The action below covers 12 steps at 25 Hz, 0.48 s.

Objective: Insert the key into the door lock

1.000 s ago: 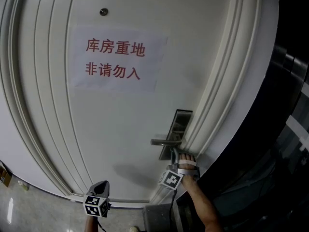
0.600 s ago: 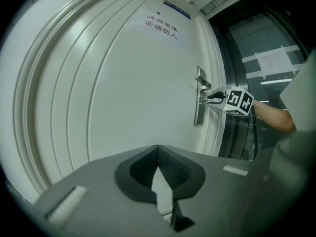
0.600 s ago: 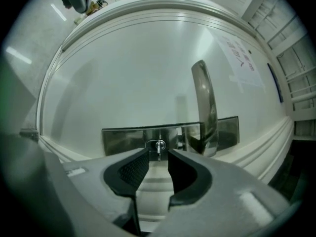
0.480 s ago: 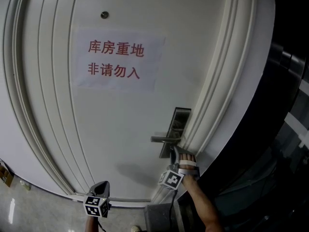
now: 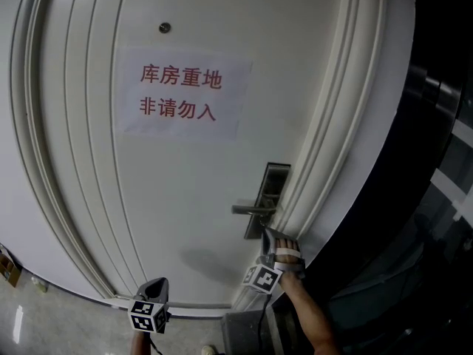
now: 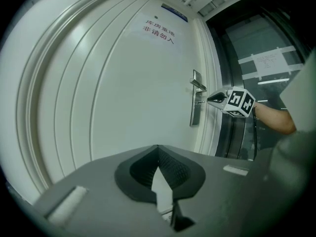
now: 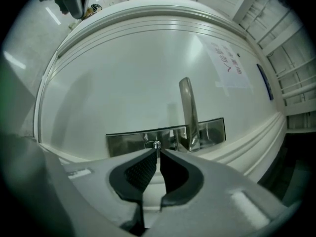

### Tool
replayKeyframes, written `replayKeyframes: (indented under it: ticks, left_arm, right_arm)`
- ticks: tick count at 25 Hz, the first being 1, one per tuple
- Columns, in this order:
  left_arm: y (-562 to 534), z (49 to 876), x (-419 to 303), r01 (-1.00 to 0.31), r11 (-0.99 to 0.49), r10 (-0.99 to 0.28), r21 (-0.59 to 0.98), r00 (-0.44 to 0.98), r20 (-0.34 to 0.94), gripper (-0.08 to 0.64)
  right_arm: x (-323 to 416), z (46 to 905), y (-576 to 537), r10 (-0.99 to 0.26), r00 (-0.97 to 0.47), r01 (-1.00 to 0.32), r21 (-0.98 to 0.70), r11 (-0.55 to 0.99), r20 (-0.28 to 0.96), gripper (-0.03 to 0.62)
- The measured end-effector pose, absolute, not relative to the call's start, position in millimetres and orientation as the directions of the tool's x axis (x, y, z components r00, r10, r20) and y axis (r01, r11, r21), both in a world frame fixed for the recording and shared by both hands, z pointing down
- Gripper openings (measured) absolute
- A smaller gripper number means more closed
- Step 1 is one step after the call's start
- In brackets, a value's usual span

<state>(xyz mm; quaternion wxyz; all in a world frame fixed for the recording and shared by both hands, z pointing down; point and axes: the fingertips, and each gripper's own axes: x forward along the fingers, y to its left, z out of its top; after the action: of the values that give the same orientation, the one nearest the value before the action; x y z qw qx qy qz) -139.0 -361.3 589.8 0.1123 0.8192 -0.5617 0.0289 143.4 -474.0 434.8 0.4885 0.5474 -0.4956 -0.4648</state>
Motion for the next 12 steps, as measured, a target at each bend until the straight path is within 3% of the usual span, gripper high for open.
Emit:
replayKeyframes:
  ticks: [5, 12]
  left_arm:
    - [-354, 585, -143, -0.925, -0.352, -0.914, 0.144, 0.373, 0.158, 0.002]
    - [-340, 583, -148, -0.922, -0.365, -0.911, 0.133, 0.382, 0.152, 0.002]
  right_arm:
    - [141, 436, -461, -0.997, 0.078, -0.129, 0.991, -0.029, -0.019, 0.011]
    - [145, 451, -442, -0.998, 0.056, -0.302, 0.953, 0.008, 0.026, 0.002]
